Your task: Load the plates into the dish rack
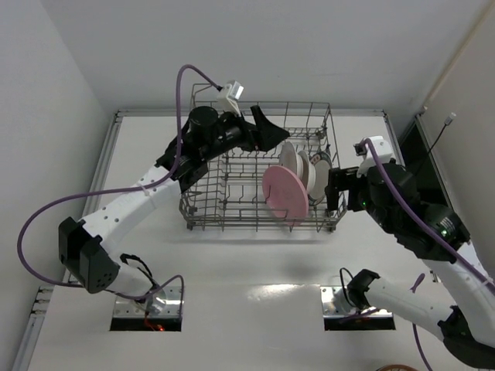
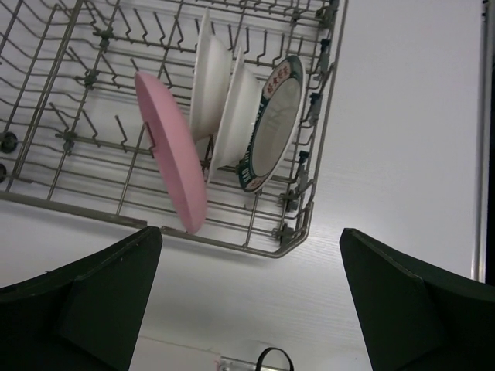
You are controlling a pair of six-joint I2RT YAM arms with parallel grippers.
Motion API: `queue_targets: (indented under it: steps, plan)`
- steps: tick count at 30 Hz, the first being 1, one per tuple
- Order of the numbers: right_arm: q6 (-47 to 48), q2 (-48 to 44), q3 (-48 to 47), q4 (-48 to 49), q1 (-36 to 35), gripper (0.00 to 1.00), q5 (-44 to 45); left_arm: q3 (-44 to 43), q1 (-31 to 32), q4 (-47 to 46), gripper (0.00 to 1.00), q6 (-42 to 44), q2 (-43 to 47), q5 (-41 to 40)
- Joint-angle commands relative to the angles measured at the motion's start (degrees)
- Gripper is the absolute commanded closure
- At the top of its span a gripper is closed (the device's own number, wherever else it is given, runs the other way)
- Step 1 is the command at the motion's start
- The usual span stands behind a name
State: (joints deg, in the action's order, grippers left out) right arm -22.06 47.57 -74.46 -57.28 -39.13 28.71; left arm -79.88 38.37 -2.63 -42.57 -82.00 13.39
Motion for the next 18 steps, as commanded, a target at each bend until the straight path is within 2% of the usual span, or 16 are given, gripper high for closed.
queue_targets:
  steps: [1, 6, 9, 14, 18]
  plan:
    - [-0.3, 2.2, 1.3, 1.9, 0.1, 0.01, -5.6, -0.2, 0.0, 4.3, 0.02, 1.2, -3.7, 4.4]
    - [-1.9, 2.4, 3.3, 2.4, 0.1, 0.01, -6.1, 1.0, 0.6, 4.3, 0.02, -1.1, -9.5, 5.2]
    - [-2.5, -0.2, 4.6, 2.4, 0.1, 0.01, -3.8, 4.9, 1.1, 2.6, 0.03, -4.7, -10.1, 5.2]
    - [-4.5, -2.9, 5.8, 1.3, 0.1, 0.01, -3.1, 3.9, 1.1, 6.0, 0.1, -8.7, -12.5, 4.7]
    - [-5.1, -4.9, 6.4, 0.1, 0.1, 0.01, -2.0, 1.4, 1.6, 7.2, 0.1, -9.2, -14.6, 4.2]
